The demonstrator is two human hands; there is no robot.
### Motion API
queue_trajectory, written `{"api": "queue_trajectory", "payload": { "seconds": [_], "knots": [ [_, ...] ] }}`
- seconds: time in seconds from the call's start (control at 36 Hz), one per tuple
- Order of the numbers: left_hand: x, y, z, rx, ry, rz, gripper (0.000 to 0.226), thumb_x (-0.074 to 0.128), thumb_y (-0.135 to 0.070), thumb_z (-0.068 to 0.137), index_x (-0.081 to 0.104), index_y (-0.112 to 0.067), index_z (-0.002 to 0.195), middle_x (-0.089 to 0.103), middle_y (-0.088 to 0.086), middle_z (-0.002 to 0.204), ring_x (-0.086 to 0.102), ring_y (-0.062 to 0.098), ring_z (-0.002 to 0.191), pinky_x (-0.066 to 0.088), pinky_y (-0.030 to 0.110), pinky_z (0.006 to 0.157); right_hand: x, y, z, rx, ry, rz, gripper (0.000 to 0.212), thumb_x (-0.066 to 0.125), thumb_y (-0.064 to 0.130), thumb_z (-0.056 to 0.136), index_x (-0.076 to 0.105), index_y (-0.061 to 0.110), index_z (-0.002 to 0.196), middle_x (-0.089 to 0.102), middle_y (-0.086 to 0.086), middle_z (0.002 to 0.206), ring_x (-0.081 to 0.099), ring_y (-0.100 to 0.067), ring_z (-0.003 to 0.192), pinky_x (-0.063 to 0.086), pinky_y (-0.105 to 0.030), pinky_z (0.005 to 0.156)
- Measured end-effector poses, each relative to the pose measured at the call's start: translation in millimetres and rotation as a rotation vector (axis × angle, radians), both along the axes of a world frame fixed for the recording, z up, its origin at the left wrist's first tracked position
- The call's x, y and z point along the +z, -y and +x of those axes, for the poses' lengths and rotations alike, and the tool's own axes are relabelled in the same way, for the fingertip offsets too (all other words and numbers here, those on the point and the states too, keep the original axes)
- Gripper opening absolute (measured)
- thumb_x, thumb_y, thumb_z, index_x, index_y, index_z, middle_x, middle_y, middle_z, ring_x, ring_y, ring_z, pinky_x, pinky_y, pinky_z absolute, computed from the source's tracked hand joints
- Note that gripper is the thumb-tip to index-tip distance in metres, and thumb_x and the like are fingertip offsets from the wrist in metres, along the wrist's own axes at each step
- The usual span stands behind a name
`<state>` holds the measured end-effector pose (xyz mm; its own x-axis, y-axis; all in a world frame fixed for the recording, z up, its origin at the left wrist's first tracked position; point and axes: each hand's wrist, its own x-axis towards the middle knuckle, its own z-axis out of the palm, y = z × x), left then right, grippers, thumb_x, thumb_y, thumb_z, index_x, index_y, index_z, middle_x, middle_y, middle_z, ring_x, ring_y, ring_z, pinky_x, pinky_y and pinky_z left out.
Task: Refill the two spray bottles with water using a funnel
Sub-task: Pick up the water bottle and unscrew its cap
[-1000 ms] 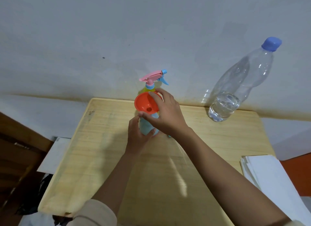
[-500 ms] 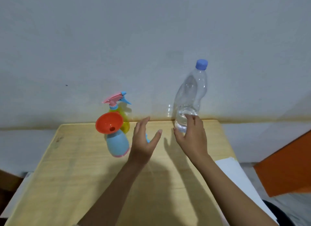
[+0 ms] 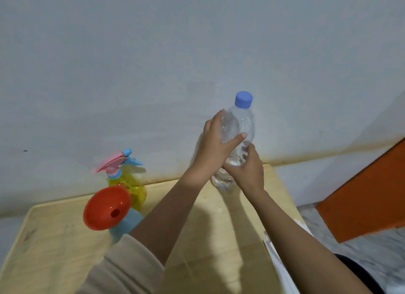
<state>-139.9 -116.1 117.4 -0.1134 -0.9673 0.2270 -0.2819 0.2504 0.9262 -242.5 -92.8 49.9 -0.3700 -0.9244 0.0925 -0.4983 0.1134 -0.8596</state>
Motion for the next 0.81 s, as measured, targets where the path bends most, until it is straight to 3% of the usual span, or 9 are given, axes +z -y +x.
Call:
{"api": "queue_trajectory", "payload": {
  "seconds": [0.08, 0.17, 0.39, 0.5, 0.64, 0.81],
  "knots": [
    [-2.4, -9.4, 0.7, -0.021, -0.040, 0.008, 0.070, 0.073, -0.031, 0.081, 0.036, -0.028, 0.141, 0.041, -0.009, 0.127, 0.046, 0.005, 0.114, 0.043, 0.031, 0.102, -0.7, -7.2, -0.3, -0.037, -0.018, -0.010, 0.079, 0.073, 0.061, 0.049, 0.047, 0.022, 0.113, 0.063, 0.002, 0.105, 0.060, -0.017, 0.098, 0.051, -0.037, 0.079],
    [-2.4, -25.4, 2.4, -0.045, -0.080, 0.015, 0.069, 0.075, -0.028, 0.080, 0.039, -0.030, 0.139, 0.042, -0.009, 0.126, 0.049, 0.002, 0.111, 0.045, 0.035, 0.101, 0.1, -22.5, 1.0, -0.040, -0.017, -0.020, 0.079, 0.070, 0.065, 0.047, 0.047, 0.024, 0.110, 0.064, 0.003, 0.100, 0.062, -0.018, 0.094, 0.052, -0.038, 0.077],
    [-2.6, -94.9, 8.7, 0.024, -0.113, 0.015, 0.070, 0.075, -0.033, 0.075, 0.041, -0.030, 0.137, 0.044, -0.007, 0.128, 0.049, 0.011, 0.120, 0.046, 0.042, 0.101, 3.5, -90.5, 6.2, 0.009, -0.033, -0.009, 0.088, 0.071, 0.070, 0.045, 0.046, 0.025, 0.116, 0.062, 0.007, 0.109, 0.060, -0.016, 0.102, 0.052, -0.039, 0.081],
    [-6.9, -131.6, 10.4, 0.043, -0.100, 0.024, 0.069, 0.076, -0.030, 0.077, 0.042, -0.030, 0.137, 0.044, -0.008, 0.125, 0.049, 0.012, 0.119, 0.047, 0.043, 0.098, 1.9, -129.8, 7.9, 0.035, -0.022, -0.011, 0.085, 0.067, 0.072, 0.043, 0.048, 0.022, 0.108, 0.065, 0.004, 0.100, 0.062, -0.019, 0.096, 0.052, -0.040, 0.078],
    [-13.4, -170.1, 11.7, 0.090, -0.124, 0.017, 0.068, 0.078, -0.028, 0.076, 0.043, -0.031, 0.135, 0.045, -0.015, 0.118, 0.051, 0.014, 0.117, 0.048, 0.045, 0.096, -3.9, -166.8, 5.5, 0.085, -0.036, 0.001, 0.078, 0.074, 0.063, 0.048, 0.047, 0.023, 0.110, 0.063, 0.006, 0.103, 0.061, -0.016, 0.099, 0.053, -0.038, 0.079],
    [-12.2, -192.2, 14.7, 0.127, -0.112, -0.023, 0.064, 0.080, -0.029, 0.072, 0.043, -0.039, 0.124, 0.044, -0.017, 0.112, 0.053, 0.017, 0.114, 0.051, 0.047, 0.090, -4.1, -181.7, 4.6, 0.161, -0.004, 0.042, 0.087, 0.078, 0.059, 0.051, 0.043, 0.021, 0.122, 0.057, 0.004, 0.116, 0.056, -0.017, 0.108, 0.051, -0.039, 0.085]
  ]
}}
